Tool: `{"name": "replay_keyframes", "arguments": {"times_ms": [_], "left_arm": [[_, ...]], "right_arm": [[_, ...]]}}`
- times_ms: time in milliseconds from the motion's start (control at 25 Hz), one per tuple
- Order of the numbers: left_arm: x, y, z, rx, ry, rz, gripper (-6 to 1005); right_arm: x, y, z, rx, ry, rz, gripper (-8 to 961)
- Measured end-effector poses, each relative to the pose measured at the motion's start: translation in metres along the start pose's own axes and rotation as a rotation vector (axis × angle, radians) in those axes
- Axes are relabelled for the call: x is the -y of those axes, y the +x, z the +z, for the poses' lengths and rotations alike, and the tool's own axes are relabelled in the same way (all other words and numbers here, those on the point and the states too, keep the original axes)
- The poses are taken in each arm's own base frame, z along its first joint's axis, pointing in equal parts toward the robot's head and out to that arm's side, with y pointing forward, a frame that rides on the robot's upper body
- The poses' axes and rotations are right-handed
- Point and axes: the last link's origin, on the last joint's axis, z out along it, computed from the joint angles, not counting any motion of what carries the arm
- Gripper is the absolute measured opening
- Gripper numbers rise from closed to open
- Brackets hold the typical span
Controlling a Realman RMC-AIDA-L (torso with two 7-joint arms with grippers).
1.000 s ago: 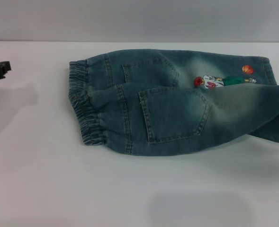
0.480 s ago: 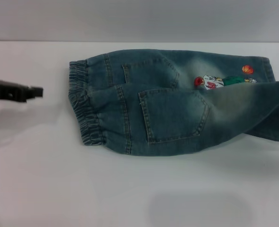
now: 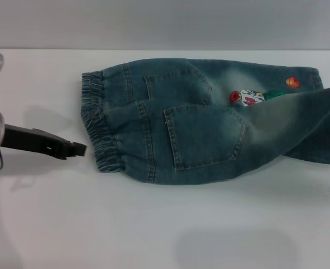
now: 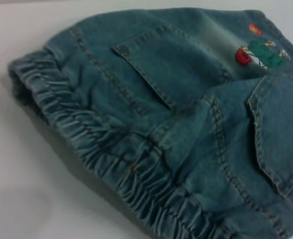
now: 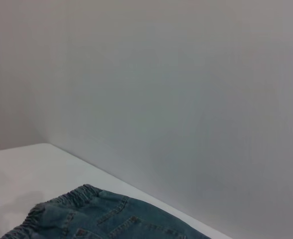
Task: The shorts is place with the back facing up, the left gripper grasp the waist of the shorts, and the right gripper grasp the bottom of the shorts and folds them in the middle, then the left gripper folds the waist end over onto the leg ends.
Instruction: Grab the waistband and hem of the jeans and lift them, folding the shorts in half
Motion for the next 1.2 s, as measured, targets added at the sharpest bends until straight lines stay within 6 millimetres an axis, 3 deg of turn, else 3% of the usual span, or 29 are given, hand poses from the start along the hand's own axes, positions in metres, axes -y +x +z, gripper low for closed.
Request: {"name": "replay_keyframes", "arguments": {"times_ms": [240, 480, 840, 1080, 1200], "left_arm": [[0.002, -0.003, 0.004, -0.058, 0.001, -0.032, 80], [0.006, -0.010, 0.007, -0.053, 0.000, -0.063, 311], [0.012, -0.008, 0.002, -0.113, 0.020, -0.094, 280], [0.025, 0.005, -0.003, -0.260, 0.082, -0.128, 364], [0.028, 0.020, -0.015, -0.499, 0.067, -0.081, 417]], "right_arm": [[0.002, 0.000, 0.002, -0.008, 0.011, -0.004, -2], [0.003, 0.000, 0.003, -0.011, 0.017, -0.005, -1], [0.005, 0.002, 0.003, -0.014, 0.027, -0.008, 0], [0.005, 0.005, 0.006, -0.012, 0.029, -0.019, -1], [0.004, 0.007, 0.009, -0.007, 0.031, -0.030, -1]]}}
